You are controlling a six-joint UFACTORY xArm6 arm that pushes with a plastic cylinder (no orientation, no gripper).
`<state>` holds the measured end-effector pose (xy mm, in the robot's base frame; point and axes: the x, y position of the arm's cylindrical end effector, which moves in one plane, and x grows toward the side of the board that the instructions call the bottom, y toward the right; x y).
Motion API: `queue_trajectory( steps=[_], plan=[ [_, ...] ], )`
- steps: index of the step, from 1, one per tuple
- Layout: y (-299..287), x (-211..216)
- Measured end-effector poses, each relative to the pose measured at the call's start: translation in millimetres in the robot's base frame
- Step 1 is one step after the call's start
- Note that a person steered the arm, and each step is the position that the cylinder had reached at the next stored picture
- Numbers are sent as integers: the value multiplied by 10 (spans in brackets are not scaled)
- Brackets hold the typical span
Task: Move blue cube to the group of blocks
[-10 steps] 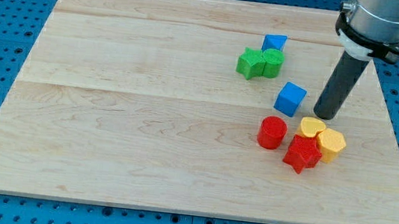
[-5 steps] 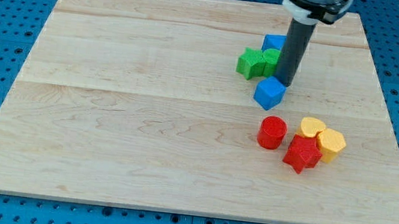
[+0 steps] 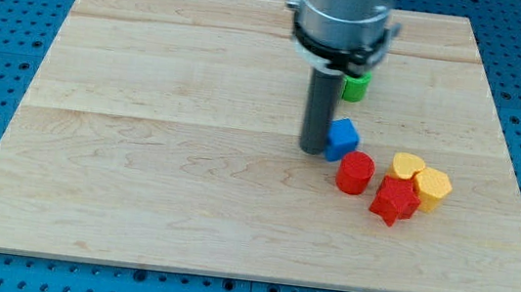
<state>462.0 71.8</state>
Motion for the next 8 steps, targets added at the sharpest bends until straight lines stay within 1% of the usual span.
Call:
queue_trajectory(
  steps=[1, 2, 3, 5, 7, 8],
  plan=[
    [-12, -168],
    [-210, -245],
    [-97, -252],
    [-208, -504],
    [-31, -483],
    [255, -367]
  ],
)
